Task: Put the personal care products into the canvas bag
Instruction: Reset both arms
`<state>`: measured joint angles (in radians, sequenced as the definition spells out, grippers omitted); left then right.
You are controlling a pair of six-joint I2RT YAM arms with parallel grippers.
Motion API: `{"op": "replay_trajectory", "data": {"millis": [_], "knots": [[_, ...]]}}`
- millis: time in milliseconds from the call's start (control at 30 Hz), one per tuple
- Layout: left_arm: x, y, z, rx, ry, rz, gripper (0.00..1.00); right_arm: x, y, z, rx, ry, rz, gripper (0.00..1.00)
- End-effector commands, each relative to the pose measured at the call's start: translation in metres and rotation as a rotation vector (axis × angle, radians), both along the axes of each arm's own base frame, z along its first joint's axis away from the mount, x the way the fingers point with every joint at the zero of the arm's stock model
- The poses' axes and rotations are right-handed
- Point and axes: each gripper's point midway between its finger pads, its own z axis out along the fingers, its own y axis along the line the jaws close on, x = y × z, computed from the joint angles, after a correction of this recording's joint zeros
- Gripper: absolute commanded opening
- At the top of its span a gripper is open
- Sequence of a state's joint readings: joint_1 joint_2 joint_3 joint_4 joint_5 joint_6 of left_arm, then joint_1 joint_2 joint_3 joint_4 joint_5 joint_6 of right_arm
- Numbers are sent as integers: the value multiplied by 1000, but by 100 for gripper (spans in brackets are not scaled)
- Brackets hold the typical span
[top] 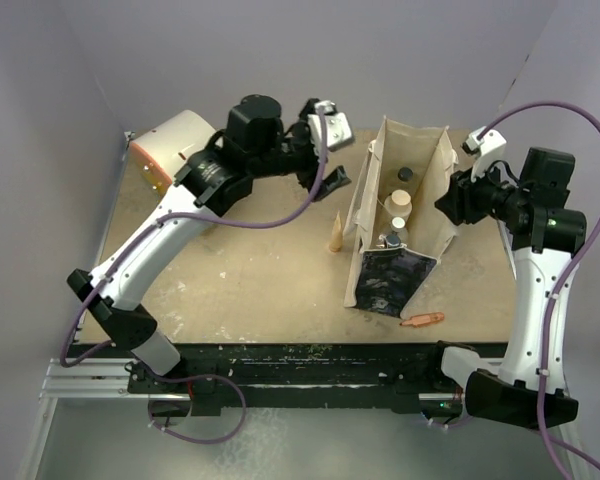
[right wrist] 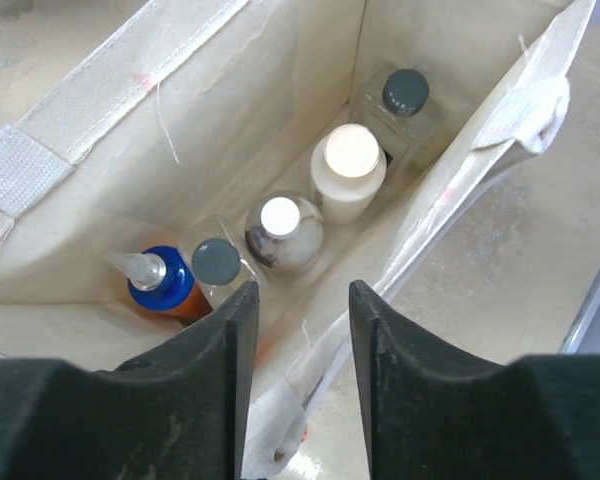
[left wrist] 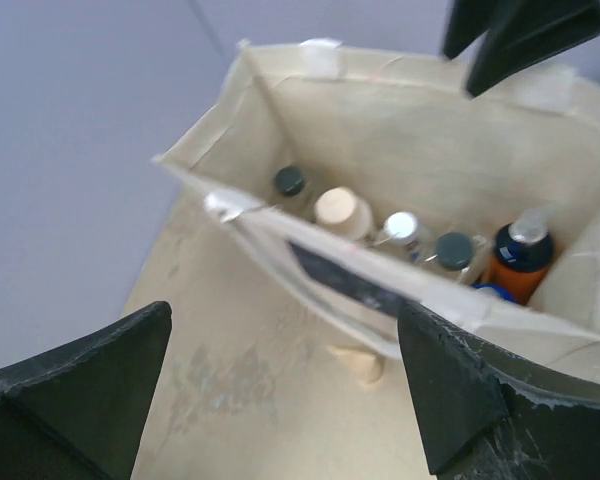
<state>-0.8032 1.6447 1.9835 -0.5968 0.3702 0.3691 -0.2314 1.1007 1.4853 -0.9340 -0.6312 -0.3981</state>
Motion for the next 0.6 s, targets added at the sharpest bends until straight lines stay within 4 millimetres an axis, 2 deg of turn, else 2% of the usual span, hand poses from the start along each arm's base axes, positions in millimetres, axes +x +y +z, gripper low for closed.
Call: {"op": "replay_trajectory", "data": {"millis": [0,167,333,433,567], "knots": [[30,53,36,-118,-43,204,98,8,1,29,-11,-93,19,47],[57,111,39,-171,-36,405,99,22,-2,45,8,-129,-5,58],[80,169,37,-266,1,585,99,47,-15,60,-4,-176,-67,71],[87,192,35,-272,-31,669,99,61,-27,77,-30,-237,-127,76],[87,209,35,-259,-86,723,99,78,-51,92,-88,-318,-246,83]]}}
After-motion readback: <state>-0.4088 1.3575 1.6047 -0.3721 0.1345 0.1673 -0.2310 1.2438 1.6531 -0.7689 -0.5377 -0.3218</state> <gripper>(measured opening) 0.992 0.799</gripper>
